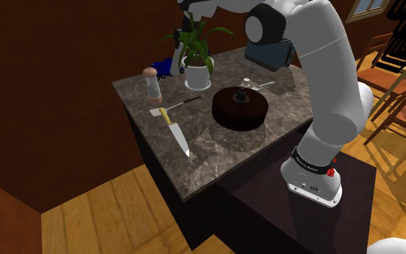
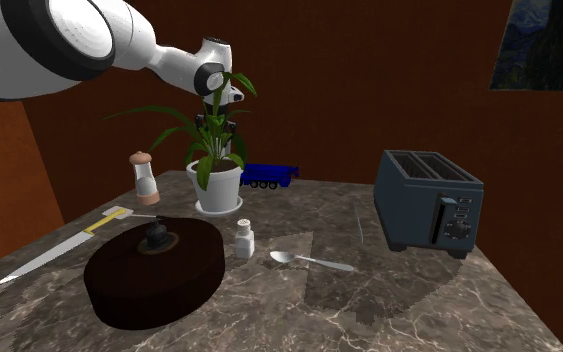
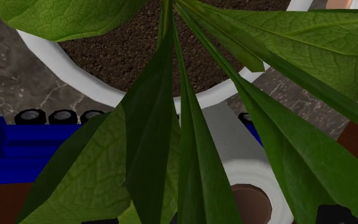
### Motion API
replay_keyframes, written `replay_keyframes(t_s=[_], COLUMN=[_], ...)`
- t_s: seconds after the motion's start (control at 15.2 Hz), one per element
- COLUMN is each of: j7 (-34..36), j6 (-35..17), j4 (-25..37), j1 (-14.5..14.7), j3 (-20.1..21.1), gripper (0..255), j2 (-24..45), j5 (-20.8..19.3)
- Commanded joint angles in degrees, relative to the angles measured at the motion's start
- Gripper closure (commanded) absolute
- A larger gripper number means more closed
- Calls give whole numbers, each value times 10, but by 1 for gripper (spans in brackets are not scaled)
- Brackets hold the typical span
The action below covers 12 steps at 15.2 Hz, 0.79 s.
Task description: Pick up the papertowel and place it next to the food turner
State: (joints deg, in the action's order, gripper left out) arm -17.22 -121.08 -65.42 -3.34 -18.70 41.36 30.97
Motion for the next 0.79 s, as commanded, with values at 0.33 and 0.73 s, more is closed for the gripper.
replay_keyframes(t_s=[0.33,0.73], j7=[0,13], j6=[0,33], j4=[0,32], j1=[0,-4], j3=[0,-3], gripper=[255,255], j2=[0,-3], j5=[0,-7])
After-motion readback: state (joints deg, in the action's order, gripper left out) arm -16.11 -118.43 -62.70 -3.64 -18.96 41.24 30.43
